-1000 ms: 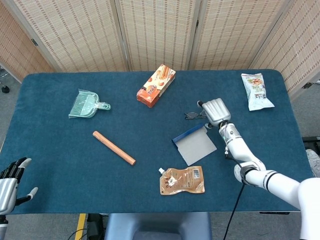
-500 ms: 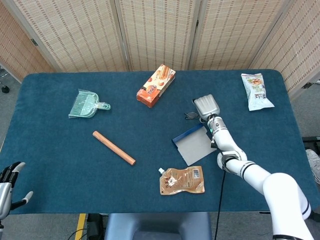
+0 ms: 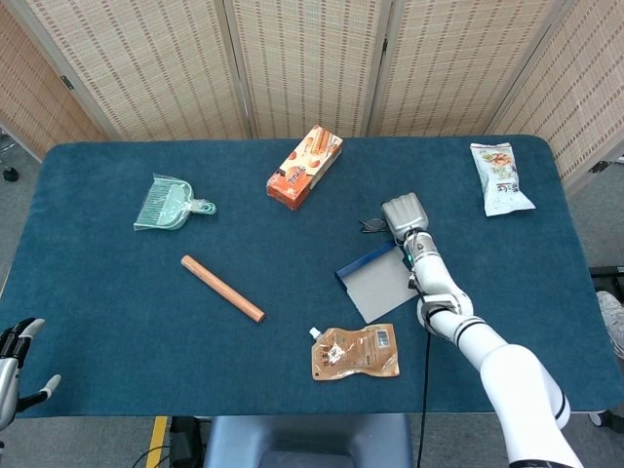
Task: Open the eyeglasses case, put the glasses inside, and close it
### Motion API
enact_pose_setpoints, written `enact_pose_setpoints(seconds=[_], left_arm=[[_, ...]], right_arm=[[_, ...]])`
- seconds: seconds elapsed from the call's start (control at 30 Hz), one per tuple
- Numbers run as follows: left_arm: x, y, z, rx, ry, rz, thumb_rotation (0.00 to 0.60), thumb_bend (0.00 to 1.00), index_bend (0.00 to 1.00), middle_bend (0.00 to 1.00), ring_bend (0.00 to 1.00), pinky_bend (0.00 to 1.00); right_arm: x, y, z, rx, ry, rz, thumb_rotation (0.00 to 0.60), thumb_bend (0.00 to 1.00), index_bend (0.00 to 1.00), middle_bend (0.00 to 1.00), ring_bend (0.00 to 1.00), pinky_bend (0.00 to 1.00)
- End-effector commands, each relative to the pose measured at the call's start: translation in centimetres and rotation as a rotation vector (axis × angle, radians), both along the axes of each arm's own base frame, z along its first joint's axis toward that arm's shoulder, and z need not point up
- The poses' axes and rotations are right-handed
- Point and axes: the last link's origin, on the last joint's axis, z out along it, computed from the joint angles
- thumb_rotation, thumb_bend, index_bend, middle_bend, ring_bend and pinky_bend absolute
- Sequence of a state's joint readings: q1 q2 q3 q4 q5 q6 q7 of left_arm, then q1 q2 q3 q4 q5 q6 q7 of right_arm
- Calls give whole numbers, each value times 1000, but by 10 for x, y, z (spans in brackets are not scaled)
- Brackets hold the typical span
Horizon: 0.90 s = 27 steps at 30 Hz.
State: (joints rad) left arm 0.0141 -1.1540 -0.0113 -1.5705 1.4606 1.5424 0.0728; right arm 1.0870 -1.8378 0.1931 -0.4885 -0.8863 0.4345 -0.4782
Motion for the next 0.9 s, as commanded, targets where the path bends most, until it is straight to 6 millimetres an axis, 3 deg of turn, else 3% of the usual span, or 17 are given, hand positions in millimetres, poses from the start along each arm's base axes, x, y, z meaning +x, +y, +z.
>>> enact_pose_setpoints(seconds=[0.03, 0.37, 0.9], left_arm=[[-1, 0, 0, -1, 1, 3, 600, 240, 164, 156, 160, 289], [-3, 0, -1, -2, 0, 12, 600, 241, 164, 156, 160, 289], [-4, 0, -1, -2, -2, 9, 600, 241, 164, 156, 160, 289]], right_arm=[[1, 1, -7, 14, 8, 1, 600, 258, 346, 992, 1000, 1000], [6, 2, -14, 18, -23, 11, 600, 273, 359, 992, 1000, 1000], [-2, 7, -14, 2, -68, 27, 600, 370, 511, 1000, 1000, 1000]])
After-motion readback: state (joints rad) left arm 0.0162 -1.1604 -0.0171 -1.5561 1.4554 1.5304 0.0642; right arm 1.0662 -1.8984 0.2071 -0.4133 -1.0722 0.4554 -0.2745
